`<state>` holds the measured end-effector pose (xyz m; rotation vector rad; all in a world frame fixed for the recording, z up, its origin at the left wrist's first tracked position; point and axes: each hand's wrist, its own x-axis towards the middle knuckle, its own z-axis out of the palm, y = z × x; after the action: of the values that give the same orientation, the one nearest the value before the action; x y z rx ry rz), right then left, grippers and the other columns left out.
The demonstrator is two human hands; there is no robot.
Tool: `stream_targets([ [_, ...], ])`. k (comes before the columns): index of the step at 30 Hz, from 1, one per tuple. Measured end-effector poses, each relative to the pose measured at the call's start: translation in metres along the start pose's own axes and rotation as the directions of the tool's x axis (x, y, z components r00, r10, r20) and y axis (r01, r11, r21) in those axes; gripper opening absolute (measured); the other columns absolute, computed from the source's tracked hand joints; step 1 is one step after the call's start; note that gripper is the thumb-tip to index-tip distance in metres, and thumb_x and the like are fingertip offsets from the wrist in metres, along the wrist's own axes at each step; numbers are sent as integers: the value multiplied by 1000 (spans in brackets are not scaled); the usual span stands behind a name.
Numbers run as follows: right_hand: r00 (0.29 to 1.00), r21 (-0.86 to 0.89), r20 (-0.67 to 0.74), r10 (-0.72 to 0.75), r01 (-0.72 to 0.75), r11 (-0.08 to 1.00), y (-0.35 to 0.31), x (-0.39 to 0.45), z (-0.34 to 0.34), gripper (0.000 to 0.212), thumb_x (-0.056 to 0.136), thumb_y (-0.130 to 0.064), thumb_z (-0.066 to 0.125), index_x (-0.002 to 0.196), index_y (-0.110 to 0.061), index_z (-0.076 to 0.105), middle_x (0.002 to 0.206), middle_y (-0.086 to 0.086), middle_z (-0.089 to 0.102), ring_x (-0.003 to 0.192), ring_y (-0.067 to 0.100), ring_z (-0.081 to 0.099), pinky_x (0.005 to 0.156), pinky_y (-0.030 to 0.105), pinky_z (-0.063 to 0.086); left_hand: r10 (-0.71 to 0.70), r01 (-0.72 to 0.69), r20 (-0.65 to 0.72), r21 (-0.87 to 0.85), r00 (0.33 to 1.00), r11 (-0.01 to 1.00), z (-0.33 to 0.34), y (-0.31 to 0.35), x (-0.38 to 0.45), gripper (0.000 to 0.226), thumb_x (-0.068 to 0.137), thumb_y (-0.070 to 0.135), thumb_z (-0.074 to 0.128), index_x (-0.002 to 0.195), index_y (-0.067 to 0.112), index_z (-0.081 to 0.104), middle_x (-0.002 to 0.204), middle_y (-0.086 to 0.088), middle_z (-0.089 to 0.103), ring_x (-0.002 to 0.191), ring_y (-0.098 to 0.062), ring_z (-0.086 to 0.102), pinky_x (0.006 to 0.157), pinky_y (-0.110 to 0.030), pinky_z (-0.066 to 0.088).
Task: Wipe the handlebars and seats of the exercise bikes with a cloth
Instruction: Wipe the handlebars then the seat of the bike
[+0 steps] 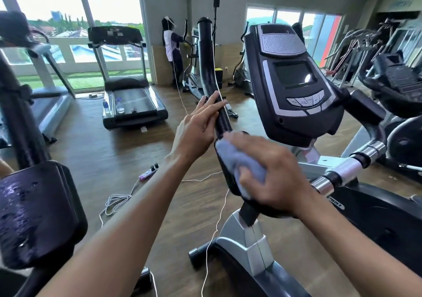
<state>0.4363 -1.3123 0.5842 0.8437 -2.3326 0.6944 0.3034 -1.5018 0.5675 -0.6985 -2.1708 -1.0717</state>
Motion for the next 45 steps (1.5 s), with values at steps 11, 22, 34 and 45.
stream_targets([
  [11,994,-116,91,67,-56,992,-7,16,1,71,83,-45,44,147,-17,55,153,-4,52,143,9,45,116,37,41,-2,5,-36,90,999,996,2,5,-4,44,100,40,39,137,39,61,157,22,42,151,-7,33,102,-48,53],
  [22,999,-189,-30,32,-37,981,-25,-23,17,67,87,-33,48,148,-4,51,153,4,52,144,14,44,118,35,38,32,-27,-28,178,999,984,-5,9,-4,49,98,41,34,138,36,62,157,20,44,152,-9,31,90,-50,59],
  [34,981,-221,-89,175,-191,956,-33,-1,24,66,92,-41,41,147,-7,53,150,5,54,142,16,46,118,32,36,33,-25,-50,136,998,990,-3,8,-5,41,102,31,44,137,35,63,157,20,44,152,-8,31,90,-49,58],
  [45,959,-248,-144,243,-273,929,-29,35,27,66,90,-46,35,141,-12,59,141,3,62,132,20,53,105,34,43,12,-12,6,129,1000,992,-7,7,-6,43,98,31,56,141,37,59,160,24,36,153,-5,24,92,-48,57],
])
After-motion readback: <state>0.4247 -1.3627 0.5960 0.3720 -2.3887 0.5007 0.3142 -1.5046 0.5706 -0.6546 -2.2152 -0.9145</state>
